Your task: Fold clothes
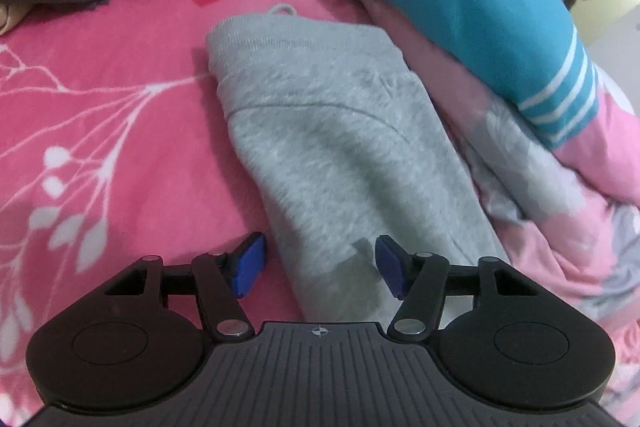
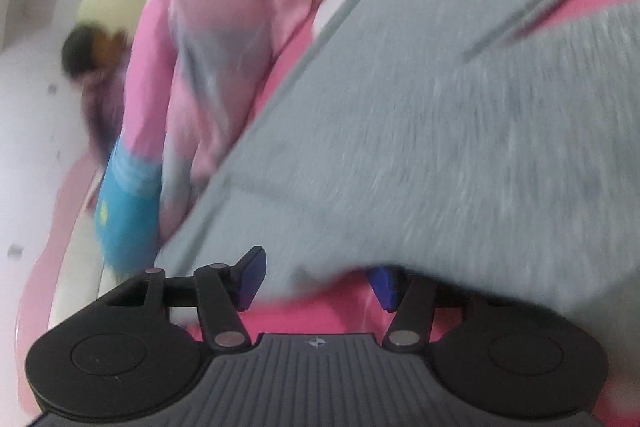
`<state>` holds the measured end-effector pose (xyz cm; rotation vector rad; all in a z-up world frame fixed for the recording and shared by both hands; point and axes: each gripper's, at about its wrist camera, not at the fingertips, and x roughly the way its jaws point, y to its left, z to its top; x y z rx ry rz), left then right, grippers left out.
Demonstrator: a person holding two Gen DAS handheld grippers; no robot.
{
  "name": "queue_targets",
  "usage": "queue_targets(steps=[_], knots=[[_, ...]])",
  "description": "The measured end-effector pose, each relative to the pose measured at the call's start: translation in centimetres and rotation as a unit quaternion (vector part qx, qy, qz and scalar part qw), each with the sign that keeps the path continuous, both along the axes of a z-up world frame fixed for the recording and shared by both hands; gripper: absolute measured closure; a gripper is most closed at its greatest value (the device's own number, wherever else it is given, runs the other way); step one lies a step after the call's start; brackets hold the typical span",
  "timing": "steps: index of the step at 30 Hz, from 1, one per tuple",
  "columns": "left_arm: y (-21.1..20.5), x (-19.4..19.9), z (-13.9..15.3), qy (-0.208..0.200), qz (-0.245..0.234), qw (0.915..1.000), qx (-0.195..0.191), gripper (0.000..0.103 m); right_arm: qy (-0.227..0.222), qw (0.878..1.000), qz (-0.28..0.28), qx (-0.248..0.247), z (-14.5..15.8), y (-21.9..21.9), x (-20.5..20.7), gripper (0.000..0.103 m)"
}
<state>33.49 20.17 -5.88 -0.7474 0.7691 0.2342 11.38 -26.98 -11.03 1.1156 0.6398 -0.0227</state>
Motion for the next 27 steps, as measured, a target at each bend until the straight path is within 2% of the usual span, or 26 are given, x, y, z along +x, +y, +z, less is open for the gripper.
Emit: queue_targets(steps=[2, 5, 7, 10, 12, 13, 14, 16, 18, 21, 27], knots=[[-0.6, 0.1, -0.1, -0.011, 0.008, 0.9996, 0.025, 0.051, -0.011, 1.0, -0.027, 0.006, -0.4, -0.4, 1.5, 0.045], [-1.6, 0.1, -0.2, -0.023, 0.017, 0.9974, 0.066, 0.062, -0.024, 0.998, -0.062, 0.003, -0.9, -0.4, 3.9, 0.045], [-2.0, -0.1, -0.1, -0.029, 0.027, 0.9958, 0.083, 0.076, -0.037, 0.995, -0.087, 0.009, -1.4, -0.7, 5.1, 0.045], [-2.5, -0.4, 0.0, -0.038, 0.04, 0.9934, 0.101, 0.091, -0.059, 0.99, -0.122, 0.037, -2.3, -1.2, 6.2, 0.046], [-2.3, -1.0, 0.5, -0.046, 0.054, 0.9929, 0.095, 0.092, -0.07, 0.987, -0.137, 0.052, -2.8, -1.8, 6.0, 0.061], [-2.1, -1.3, 0.9, -0.05, 0.062, 0.9929, 0.088, 0.093, -0.069, 0.985, -0.146, 0.06, -3.2, -2.2, 5.8, 0.08], [-1.9, -1.7, 1.4, -0.053, 0.07, 0.9928, 0.081, 0.093, -0.069, 0.984, -0.15, 0.072, -3.6, -2.4, 5.8, 0.084], [-1.6, -2.4, 2.3, -0.061, 0.082, 0.9923, 0.07, 0.095, -0.076, 0.984, -0.146, 0.074, -3.9, -2.5, 5.6, 0.087], [-1.3, -3.5, 3.0, -0.071, 0.085, 0.9918, 0.063, 0.096, -0.079, 0.987, -0.131, 0.052, -3.3, -2.1, 5.5, 0.088], [-0.8, -5.3, 4.0, -0.082, 0.087, 0.9913, 0.054, 0.096, -0.081, 0.988, -0.119, 0.049, -2.4, -1.8, 4.1, 0.089], [0.9, -10.1, 4.3, -0.082, 0.102, 0.9906, 0.039, 0.097, -0.085, 0.991, -0.094, 0.046, -0.7, -1.0, 0.8, 0.09]])
